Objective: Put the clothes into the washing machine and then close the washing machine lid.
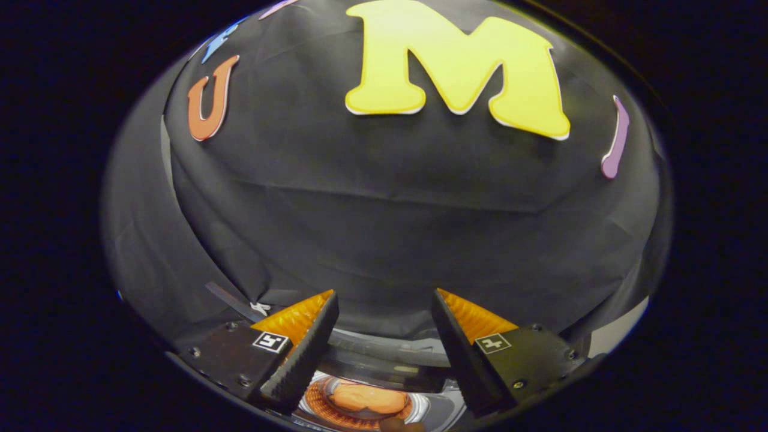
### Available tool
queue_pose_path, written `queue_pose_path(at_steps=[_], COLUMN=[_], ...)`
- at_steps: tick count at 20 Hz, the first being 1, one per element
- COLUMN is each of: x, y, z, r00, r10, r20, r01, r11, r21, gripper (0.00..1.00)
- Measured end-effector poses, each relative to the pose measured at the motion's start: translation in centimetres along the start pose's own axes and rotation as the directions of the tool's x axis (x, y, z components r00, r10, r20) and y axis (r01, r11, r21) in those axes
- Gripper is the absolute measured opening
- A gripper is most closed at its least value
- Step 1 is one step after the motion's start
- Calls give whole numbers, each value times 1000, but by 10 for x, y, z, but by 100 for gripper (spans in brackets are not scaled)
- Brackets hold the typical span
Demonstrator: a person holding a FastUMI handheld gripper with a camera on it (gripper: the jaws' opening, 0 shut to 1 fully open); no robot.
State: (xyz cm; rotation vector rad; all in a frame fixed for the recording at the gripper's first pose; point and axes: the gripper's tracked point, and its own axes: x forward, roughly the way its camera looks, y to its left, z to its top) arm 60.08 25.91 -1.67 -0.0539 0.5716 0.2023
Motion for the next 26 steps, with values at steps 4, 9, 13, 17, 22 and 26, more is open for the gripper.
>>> queue_pose_path(at_steps=[4,9,13,17,22,26], x=[6,4,7,9,10,10], y=[0,2,1,0,0,-1], z=[4,-4,-1,2,4,3], r00=[1000,1000,1000,998,997,995], r10=[1,13,3,0,3,1], r20=[15,-2,30,56,83,99], r01=[-3,-13,-6,-5,-11,-10], r11=[995,995,995,995,996,996], r21=[105,100,98,95,86,86], gripper=[98,99,99,99,99,99])
